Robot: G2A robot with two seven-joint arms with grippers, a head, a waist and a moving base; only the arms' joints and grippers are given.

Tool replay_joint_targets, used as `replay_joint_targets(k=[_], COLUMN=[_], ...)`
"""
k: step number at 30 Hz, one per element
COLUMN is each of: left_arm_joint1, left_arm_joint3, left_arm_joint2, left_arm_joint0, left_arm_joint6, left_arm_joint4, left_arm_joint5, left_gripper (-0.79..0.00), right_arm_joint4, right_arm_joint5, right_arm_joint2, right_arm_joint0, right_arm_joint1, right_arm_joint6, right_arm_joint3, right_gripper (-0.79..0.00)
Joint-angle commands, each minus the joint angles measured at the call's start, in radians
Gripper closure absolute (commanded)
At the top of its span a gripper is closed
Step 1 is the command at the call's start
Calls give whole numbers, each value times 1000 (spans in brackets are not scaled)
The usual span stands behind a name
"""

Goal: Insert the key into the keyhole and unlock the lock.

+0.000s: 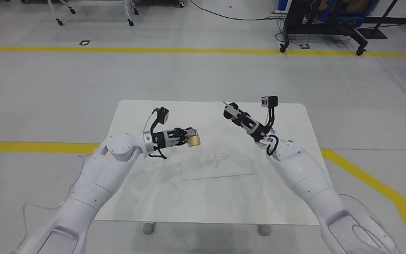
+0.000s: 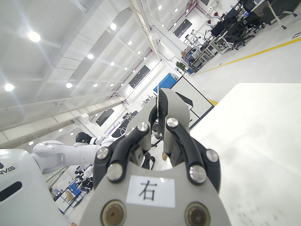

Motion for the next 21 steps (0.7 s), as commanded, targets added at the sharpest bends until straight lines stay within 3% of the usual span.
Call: replay_joint_targets(k=[1,3,6,14,21], left_arm_joint1=[-19,-34,-56,-94,-94], left_arm_joint3=[28,74,126,222,222], left_arm_joint2=[1,5,21,30,30], left_arm_joint0=[-32,-60,-100,-147,-147], left_arm_joint6=[4,45,144,190,190], left_arm_joint4=[-128,-195,-228,-272,-272], left_arm_joint5=[182,297,389,306,306], left_gripper=[0,0,0,0,0], right_arm_joint4=[-8,-5,-14,-53,-51], right_arm_joint5=[42,125,240,479,489], right_arm_joint2=[9,14,18,25,27], right_arm_joint0=[-15,-23,-27,-29,-30], right_arm_joint1=[1,1,-1,-6,-7], right_arm_joint6=[-22,-35,-55,-93,-94], right_arm_joint3=[-22,-26,-39,-109,-122], right_gripper=[0,0,0,0,0])
